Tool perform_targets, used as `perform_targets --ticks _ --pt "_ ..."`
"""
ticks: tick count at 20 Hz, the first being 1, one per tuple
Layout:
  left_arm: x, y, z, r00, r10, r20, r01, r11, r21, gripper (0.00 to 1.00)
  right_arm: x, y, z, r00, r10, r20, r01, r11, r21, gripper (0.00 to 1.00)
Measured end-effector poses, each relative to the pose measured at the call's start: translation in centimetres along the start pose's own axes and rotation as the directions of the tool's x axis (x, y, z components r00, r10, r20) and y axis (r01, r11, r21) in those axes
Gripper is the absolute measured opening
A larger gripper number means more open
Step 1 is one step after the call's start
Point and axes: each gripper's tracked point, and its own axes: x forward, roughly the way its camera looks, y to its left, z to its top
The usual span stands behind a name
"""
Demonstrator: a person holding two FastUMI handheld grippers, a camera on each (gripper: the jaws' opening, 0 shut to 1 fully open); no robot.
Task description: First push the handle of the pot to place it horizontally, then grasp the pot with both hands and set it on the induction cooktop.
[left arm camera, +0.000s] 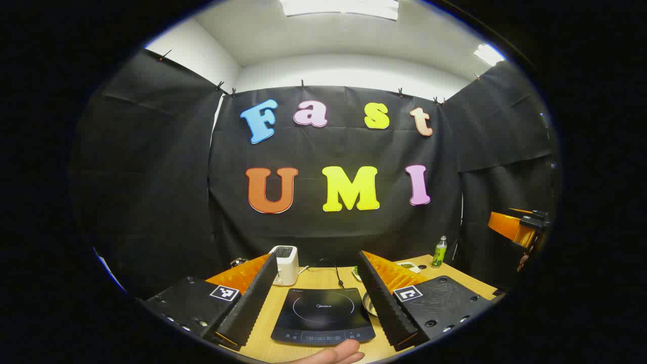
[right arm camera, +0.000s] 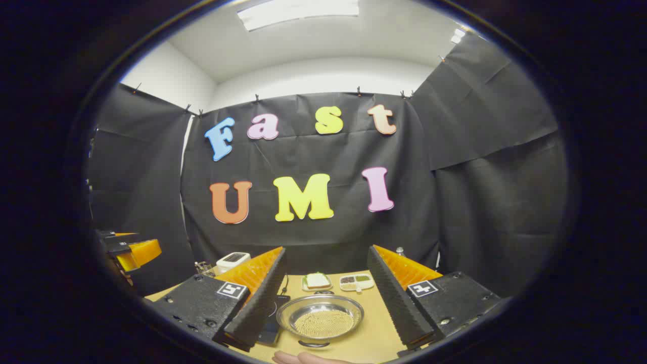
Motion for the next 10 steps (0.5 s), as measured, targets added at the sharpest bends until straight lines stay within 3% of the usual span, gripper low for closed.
perform_targets --ticks 10 --pt "-1.0 -1.3 -0.3 0.999 -0.049 0.02 0.049 0.999 -0.006 0.95 0.7 0.8 -1.0 1.0 0.004 -0.022 -0.005 0.999 -0.043 0.96"
